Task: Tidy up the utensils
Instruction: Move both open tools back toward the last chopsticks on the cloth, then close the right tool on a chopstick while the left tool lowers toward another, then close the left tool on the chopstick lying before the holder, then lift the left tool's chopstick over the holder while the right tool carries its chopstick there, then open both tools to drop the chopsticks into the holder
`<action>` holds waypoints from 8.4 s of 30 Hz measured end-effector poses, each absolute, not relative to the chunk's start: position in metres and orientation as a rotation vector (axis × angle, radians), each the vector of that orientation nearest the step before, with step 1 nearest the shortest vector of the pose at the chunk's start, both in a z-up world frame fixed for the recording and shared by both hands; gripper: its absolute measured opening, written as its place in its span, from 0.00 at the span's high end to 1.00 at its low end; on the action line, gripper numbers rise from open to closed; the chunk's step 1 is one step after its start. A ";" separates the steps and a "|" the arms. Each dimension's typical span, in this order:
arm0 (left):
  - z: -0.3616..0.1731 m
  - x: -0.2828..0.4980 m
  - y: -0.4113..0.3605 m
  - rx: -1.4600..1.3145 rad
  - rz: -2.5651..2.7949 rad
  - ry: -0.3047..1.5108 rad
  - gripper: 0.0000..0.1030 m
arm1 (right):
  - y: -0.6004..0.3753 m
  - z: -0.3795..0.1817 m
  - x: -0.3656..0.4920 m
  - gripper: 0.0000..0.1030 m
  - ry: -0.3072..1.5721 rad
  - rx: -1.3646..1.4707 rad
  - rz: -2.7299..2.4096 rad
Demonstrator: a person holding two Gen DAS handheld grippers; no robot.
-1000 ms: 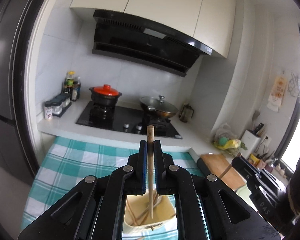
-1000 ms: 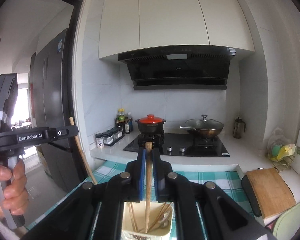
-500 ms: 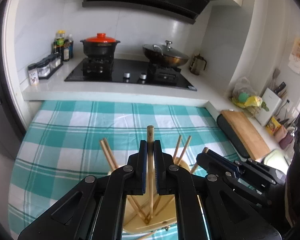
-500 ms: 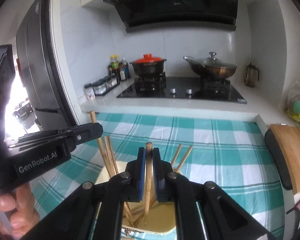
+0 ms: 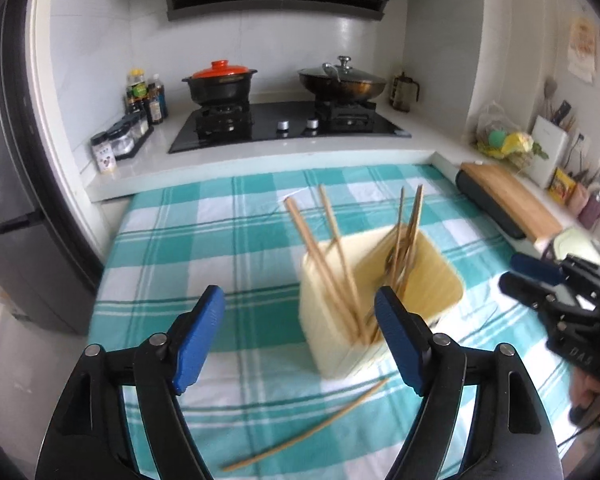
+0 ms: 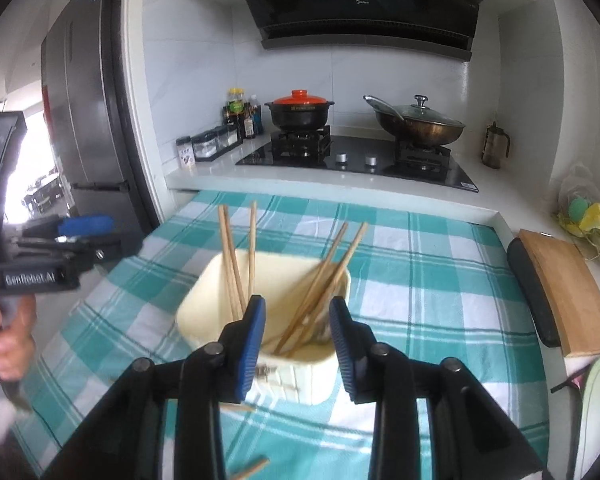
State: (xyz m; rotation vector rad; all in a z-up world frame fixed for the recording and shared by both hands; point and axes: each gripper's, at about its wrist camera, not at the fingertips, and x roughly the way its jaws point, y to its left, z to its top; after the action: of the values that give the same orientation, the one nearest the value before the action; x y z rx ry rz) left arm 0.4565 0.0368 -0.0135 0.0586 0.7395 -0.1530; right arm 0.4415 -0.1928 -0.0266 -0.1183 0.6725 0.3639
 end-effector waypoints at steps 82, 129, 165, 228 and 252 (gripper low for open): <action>-0.147 0.383 0.053 0.315 -0.151 0.973 0.21 | -0.278 -0.191 0.294 0.89 0.936 -0.181 0.045; -0.194 0.341 0.028 0.128 -0.521 1.171 0.92 | -0.287 -0.193 0.281 0.64 0.935 -0.056 0.089; -0.171 0.257 -0.001 0.016 -0.368 1.114 0.55 | -0.297 -0.175 0.304 0.61 1.144 -0.017 0.225; 0.139 0.439 0.020 -0.123 -0.258 0.386 0.96 | -0.212 0.148 0.426 0.93 0.300 -0.028 0.370; -0.004 0.529 0.011 -0.103 -0.118 0.686 0.34 | -0.170 -0.006 0.578 0.56 0.730 0.099 0.459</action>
State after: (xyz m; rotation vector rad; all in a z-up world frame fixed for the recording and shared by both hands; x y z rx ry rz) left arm 0.5292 0.0106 -0.0043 -0.1026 0.6858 -0.1181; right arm 0.5779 -0.1700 -0.0057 0.0992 0.7295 0.4592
